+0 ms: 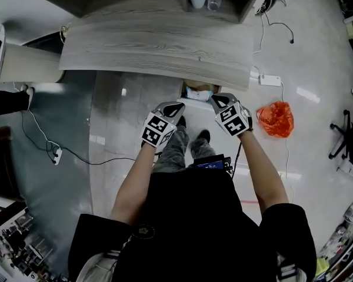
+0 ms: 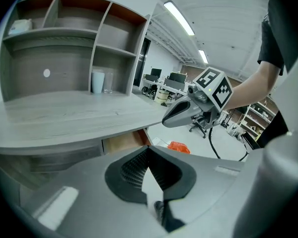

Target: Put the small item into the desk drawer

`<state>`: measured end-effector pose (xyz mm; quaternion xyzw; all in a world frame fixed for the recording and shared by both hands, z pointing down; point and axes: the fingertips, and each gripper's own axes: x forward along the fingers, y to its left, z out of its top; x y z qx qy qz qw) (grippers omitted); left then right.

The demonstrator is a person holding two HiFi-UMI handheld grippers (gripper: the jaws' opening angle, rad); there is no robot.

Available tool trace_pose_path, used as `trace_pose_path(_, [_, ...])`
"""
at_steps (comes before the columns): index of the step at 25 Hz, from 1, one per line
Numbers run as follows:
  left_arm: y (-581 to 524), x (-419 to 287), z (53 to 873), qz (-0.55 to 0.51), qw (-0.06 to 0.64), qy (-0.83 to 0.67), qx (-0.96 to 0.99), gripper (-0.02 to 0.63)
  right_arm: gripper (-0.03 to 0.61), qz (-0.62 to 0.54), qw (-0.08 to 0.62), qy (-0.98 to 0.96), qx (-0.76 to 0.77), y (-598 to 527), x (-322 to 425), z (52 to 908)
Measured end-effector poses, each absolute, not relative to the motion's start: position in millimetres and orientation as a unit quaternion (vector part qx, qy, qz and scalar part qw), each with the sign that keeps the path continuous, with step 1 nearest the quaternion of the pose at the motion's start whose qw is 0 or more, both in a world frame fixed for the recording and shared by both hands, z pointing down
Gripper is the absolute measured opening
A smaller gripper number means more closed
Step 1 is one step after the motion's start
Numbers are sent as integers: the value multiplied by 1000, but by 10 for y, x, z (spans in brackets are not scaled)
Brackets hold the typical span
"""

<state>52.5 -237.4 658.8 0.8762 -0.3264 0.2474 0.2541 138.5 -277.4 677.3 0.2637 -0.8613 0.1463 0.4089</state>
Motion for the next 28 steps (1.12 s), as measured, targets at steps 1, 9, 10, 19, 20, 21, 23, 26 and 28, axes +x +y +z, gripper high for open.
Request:
trace_pose_path(1, [-2374, 529, 6550, 246, 252, -326, 877, -6, 5, 149, 402, -862, 271, -2772, 1415, 6704])
trace_pose_path(9, [-2409, 607, 6296, 239, 232, -318, 887, -6, 3, 178, 335, -862, 336, -2770, 1688, 6162])
trace_pose_path(10, [-2418, 619, 6266, 239, 230, -316, 889, -6, 3, 180, 326, -861, 345, -2772, 1734, 6105])
trace_pose_path(19, [-2603, 659, 5897, 196, 220, -331, 896, -6, 3, 204, 252, -854, 407, -2719, 2075, 5669])
trace_pose_path(20, [-2626, 662, 5863, 192, 219, -332, 897, -6, 3, 209, 243, -854, 411, -2719, 2085, 5634])
trace_pose_path(21, [-2650, 666, 5831, 190, 217, -333, 898, -6, 3, 211, 234, -854, 414, -2723, 2088, 5600])
trace_pose_path(23, [-2705, 675, 5767, 185, 213, -333, 900, -6, 3, 213, 218, -856, 418, -2740, 2077, 5532])
trace_pose_path(26, [-2808, 696, 5655, 176, 202, -333, 904, -6, 3, 218, 189, -861, 419, -2807, 2030, 5421])
trace_pose_path(28, [-2865, 714, 5578, 172, 196, -334, 906, -8, 3, 216, 174, -865, 417, -2850, 1994, 5327])
